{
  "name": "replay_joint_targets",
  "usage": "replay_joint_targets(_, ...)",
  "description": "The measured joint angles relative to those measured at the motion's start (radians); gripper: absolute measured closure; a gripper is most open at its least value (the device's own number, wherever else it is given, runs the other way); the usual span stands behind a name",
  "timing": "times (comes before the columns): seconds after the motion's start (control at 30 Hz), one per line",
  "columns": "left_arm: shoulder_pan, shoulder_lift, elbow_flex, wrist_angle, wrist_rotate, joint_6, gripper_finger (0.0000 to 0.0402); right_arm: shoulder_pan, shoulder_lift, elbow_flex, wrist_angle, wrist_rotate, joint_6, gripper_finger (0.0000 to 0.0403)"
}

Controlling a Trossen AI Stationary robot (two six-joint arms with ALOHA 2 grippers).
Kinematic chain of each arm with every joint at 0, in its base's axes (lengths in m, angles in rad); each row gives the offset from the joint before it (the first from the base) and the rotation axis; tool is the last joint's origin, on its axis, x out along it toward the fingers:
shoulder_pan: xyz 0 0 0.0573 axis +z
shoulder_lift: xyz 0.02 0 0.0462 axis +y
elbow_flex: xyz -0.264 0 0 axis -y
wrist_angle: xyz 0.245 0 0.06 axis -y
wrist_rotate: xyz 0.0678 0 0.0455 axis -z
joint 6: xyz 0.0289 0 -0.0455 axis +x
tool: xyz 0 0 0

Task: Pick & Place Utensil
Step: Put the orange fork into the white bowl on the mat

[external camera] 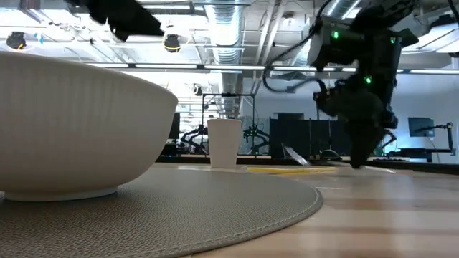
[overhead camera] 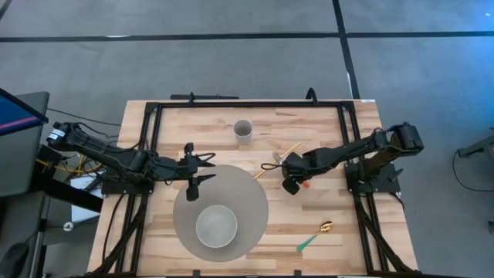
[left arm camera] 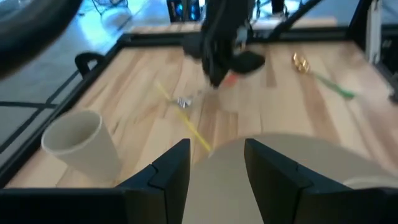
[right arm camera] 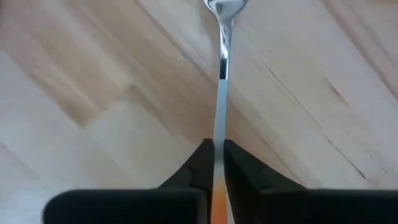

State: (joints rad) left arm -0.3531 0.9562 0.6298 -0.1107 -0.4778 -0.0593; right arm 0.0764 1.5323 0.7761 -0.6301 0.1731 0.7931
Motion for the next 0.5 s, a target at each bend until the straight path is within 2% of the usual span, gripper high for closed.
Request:
replay_joint_targets(0.1, 0.003, 0.001, -0.036, -0.005, -0.002, 0.003, 0.0248, 0.014, -0.031, 0.009, -0.001, -0.019, 0.017, 0.0398)
replay_joint_targets(0.23, 0.003, 0.000, -0.044, -0.001, -0.036, 0.003, 0.0248, 0.046, -0.061, 0.082, 0.003, -0.018, 0.019, 0.0401)
replay_joint_targets(0.5, 0.003, -0.005, -0.044, 0.006, -0.130, 0.003, 0.0248, 0.123, 0.047, 0.434, -0.088, 0.001, -0.090, 0.0403)
